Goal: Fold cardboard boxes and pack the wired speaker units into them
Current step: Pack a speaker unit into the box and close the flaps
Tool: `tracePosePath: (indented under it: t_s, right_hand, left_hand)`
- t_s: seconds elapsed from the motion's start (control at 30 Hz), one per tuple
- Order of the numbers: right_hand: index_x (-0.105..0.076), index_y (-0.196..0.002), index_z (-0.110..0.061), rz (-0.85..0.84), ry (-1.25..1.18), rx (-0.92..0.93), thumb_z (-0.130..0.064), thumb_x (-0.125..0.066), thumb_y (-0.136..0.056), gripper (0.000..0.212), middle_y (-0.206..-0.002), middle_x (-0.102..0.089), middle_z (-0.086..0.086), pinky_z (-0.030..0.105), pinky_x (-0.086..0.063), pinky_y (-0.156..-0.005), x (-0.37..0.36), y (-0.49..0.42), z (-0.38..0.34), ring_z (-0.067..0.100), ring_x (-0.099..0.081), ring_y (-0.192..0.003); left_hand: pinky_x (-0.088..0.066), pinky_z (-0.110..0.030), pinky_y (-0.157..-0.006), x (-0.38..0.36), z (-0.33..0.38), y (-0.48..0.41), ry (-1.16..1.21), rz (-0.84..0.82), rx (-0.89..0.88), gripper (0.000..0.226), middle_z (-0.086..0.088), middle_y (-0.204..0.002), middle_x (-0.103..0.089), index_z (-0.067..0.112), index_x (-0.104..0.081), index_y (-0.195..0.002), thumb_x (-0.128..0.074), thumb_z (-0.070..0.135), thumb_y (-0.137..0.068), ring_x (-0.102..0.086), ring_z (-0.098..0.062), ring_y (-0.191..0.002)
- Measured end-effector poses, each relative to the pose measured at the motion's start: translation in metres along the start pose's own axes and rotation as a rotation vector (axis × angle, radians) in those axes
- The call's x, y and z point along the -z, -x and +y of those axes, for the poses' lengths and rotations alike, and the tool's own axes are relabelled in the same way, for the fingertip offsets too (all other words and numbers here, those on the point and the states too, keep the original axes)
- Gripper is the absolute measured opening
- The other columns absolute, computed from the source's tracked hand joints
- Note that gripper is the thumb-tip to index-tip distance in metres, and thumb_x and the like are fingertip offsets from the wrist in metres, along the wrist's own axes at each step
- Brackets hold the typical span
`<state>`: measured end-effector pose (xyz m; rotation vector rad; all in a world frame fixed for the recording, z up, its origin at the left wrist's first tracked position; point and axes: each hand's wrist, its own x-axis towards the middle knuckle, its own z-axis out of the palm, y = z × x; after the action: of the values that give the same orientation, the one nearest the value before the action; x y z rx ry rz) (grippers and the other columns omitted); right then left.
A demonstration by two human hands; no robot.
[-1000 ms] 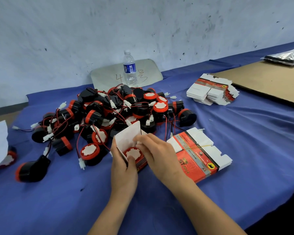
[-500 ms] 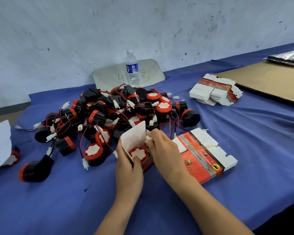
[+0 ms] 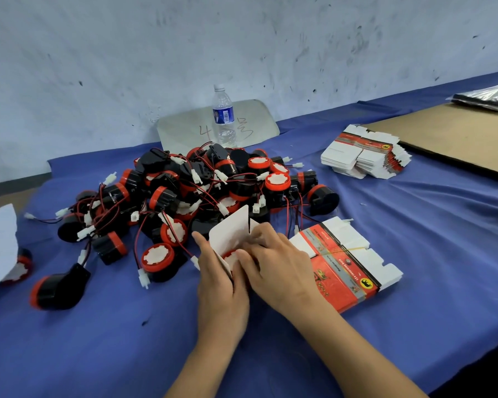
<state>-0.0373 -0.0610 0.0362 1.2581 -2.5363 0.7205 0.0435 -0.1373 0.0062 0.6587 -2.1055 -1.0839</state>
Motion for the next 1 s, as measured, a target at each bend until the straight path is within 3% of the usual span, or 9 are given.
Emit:
tracePosePath:
  t_s: [0.1, 0.17, 0.27, 0.4, 0.57, 0.67, 0.77, 0.93, 1.0]
  right_hand:
    - [-0.068, -0.106, -0.028, -0.040, -0.055, -0.017, -0.058, -0.024, -0.095, 0.054, -0.150, -0.011, -0.029, 0.028, -0.042, -0.069, 0.000, -0.002, 0.002, 0.010, -0.039, -0.113]
    - [-0.071, -0.103, -0.027, -0.067, -0.116, -0.051, -0.057, -0.028, -0.096, 0.053, -0.151, 0.005, -0.035, 0.028, -0.039, -0.072, 0.000, -0.003, 0.005, 0.009, -0.034, -0.117]
    - [-0.072, -0.103, -0.021, -0.114, -0.144, -0.089, -0.054, -0.032, -0.098, 0.051, -0.149, -0.008, -0.030, 0.029, -0.043, -0.079, -0.004, -0.003, 0.008, 0.011, -0.035, -0.120]
    - [-0.072, -0.104, -0.016, -0.104, -0.151, -0.073, -0.053, -0.034, -0.098, 0.053, -0.146, -0.017, -0.025, 0.029, -0.043, -0.083, -0.007, -0.004, 0.009, 0.009, -0.035, -0.118]
    - [-0.071, -0.101, -0.008, -0.114, -0.165, -0.055, -0.030, -0.034, -0.102, 0.043, -0.152, -0.016, -0.016, 0.031, -0.038, -0.093, -0.007, -0.004, 0.011, 0.019, -0.037, -0.113]
    - [-0.064, -0.120, -0.012, -0.152, -0.051, 0.006, -0.023, -0.030, -0.103, 0.039, -0.156, -0.015, -0.008, 0.032, -0.034, -0.101, -0.009, -0.006, 0.009, 0.023, -0.036, -0.120]
    - [-0.043, -0.140, -0.019, -0.205, 0.119, 0.107, -0.020, -0.023, -0.103, 0.042, -0.157, -0.019, -0.003, 0.038, -0.036, -0.099, -0.011, -0.006, 0.008, 0.026, -0.036, -0.127]
    - [-0.011, -0.150, -0.042, -0.020, -0.014, 0.175, -0.026, -0.031, -0.101, 0.056, -0.133, -0.051, 0.002, 0.042, -0.043, -0.080, -0.004, 0.004, 0.002, 0.027, -0.048, -0.098]
    - [-0.020, -0.150, -0.036, -0.002, -0.077, 0.123, -0.024, -0.034, -0.100, 0.053, -0.119, -0.060, 0.001, 0.041, -0.041, -0.079, -0.006, 0.003, 0.002, 0.026, -0.050, -0.098]
  left_hand:
    - [-0.033, -0.034, -0.111, 0.004, 0.002, 0.003, -0.127, -0.059, -0.095, 0.106, 0.004, -0.161, 0.005, 0.057, 0.046, -0.120, -0.055, 0.041, -0.092, -0.013, -0.014, -0.147]
    - [-0.032, -0.045, -0.113, 0.005, 0.002, 0.003, -0.236, -0.096, -0.137, 0.113, -0.006, -0.162, 0.010, 0.051, 0.051, -0.118, -0.058, 0.042, -0.089, -0.009, -0.023, -0.148]
    - [-0.027, -0.040, -0.116, 0.003, 0.002, 0.005, -0.425, -0.125, -0.135, 0.102, -0.017, -0.157, 0.023, 0.034, 0.053, -0.120, -0.045, 0.044, -0.095, -0.002, -0.025, -0.148]
    - [-0.029, -0.037, -0.114, 0.001, 0.007, 0.011, -0.623, -0.134, -0.075, 0.088, -0.029, -0.155, 0.016, 0.021, 0.051, -0.124, -0.028, 0.049, -0.097, -0.018, -0.033, -0.146]
    - [-0.033, -0.038, -0.112, -0.001, 0.010, 0.013, -0.677, -0.147, -0.059, 0.080, -0.032, -0.154, 0.012, 0.015, 0.039, -0.131, -0.032, 0.038, -0.102, -0.024, -0.035, -0.144]
    - [-0.032, -0.034, -0.112, 0.000, 0.005, 0.012, -0.705, -0.161, -0.035, 0.080, -0.032, -0.153, 0.017, 0.015, 0.042, -0.134, -0.030, 0.031, -0.104, -0.022, -0.033, -0.144]
    - [-0.034, -0.032, -0.109, -0.002, 0.008, 0.009, -0.737, -0.172, -0.015, 0.070, -0.027, -0.153, 0.024, 0.020, 0.024, -0.148, -0.030, 0.029, -0.104, -0.027, -0.031, -0.142]
    - [-0.035, -0.043, -0.110, 0.002, 0.010, 0.006, -0.598, -0.126, -0.015, 0.057, -0.010, -0.160, 0.017, 0.026, -0.022, -0.152, -0.047, 0.023, -0.100, -0.012, -0.029, -0.147]
    - [-0.030, -0.046, -0.114, 0.002, 0.009, 0.005, -0.568, -0.036, -0.073, 0.056, -0.013, -0.160, -0.004, 0.021, -0.036, -0.148, -0.055, 0.011, -0.096, -0.015, -0.032, -0.145]
